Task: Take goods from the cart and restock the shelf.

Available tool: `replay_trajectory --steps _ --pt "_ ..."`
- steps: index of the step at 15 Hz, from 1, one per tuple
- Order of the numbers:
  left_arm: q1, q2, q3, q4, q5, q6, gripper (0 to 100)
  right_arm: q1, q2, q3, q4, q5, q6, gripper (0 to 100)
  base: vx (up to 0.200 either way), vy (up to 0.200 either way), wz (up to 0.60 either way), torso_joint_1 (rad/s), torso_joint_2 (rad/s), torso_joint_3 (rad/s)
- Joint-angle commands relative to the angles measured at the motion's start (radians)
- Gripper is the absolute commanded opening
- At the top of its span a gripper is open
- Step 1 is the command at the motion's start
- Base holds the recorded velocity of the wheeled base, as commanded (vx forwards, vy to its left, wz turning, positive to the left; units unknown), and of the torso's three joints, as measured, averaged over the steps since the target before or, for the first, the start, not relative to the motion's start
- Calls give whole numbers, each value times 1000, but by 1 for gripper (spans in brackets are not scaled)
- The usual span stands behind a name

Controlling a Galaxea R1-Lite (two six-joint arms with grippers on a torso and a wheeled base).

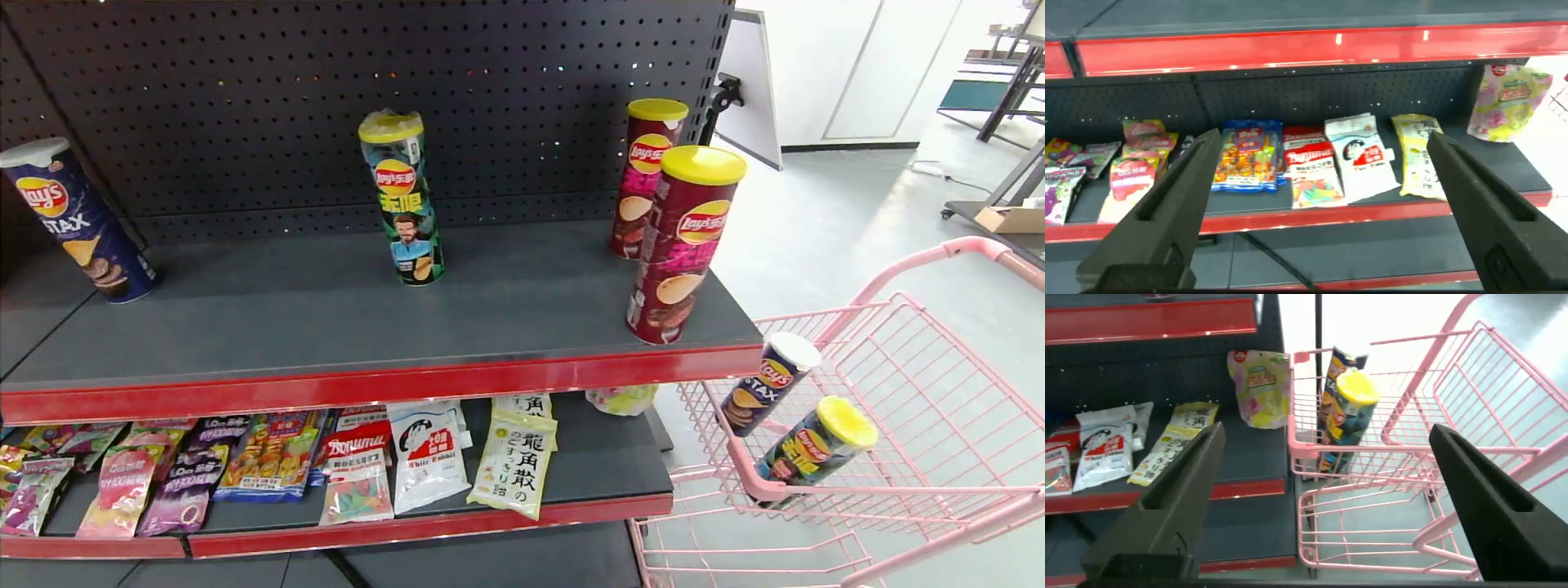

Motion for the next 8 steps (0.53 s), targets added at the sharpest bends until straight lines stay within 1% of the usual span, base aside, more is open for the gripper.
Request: replay_trajectory --steps 1,8 --pt "0 1 0 0 0 -1 100 0 0 0 0 0 0 100 0 0 -600 -2 2 7" --pt "0 1 0 0 0 1 100 0 0 0 0 0 1 100 0 0 -600 2 2 2"
